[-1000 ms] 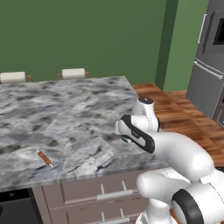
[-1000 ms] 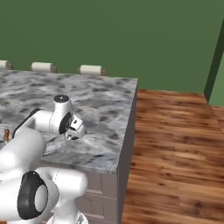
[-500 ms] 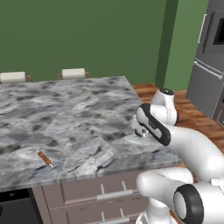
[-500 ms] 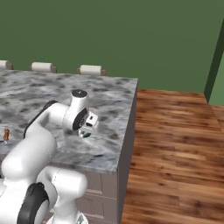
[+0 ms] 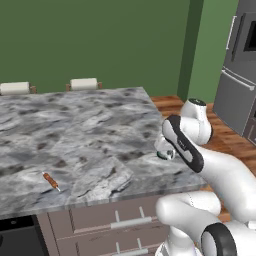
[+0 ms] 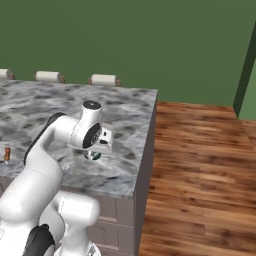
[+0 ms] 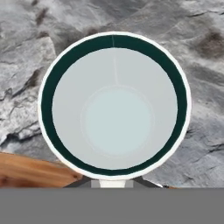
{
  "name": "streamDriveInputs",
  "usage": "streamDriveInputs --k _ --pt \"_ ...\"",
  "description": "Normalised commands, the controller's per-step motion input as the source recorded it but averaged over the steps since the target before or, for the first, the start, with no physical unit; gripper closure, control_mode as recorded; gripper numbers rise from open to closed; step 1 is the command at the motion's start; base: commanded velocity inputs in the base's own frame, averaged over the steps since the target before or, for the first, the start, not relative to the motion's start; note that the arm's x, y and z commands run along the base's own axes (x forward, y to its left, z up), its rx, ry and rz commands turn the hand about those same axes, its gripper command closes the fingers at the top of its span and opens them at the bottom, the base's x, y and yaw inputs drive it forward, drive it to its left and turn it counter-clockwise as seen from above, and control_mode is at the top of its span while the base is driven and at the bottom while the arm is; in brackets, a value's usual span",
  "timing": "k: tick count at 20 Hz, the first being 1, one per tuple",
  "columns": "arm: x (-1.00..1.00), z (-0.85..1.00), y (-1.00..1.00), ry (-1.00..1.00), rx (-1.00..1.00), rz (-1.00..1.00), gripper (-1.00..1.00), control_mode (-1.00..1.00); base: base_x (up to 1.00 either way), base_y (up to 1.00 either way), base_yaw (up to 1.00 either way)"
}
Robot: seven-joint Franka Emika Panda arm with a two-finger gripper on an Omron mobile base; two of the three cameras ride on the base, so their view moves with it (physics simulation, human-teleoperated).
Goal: Pick the mug from the counter and place it inside the microwave. Then close the microwave.
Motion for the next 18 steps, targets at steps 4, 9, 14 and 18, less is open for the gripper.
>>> streamDriveInputs --k 4,9,14,18 --pt "-0.27 0.24 0.17 -0.04 -0.06 0.03 1.0 -1.0 0.0 0.0 0.0" --pt "-0.26 0.22 0.09 -0.03 -0.07 -0.01 1.0 -1.0 0.0 0.0 0.0" --pt "-0.05 0.03 0.0 0.0 -0.01 -0.12 1.0 -1.0 0.0 0.0 0.0" --pt "0.0 0.0 0.0 0.0 0.0 -0.2 1.0 -1.0 0.0 0.0 0.0"
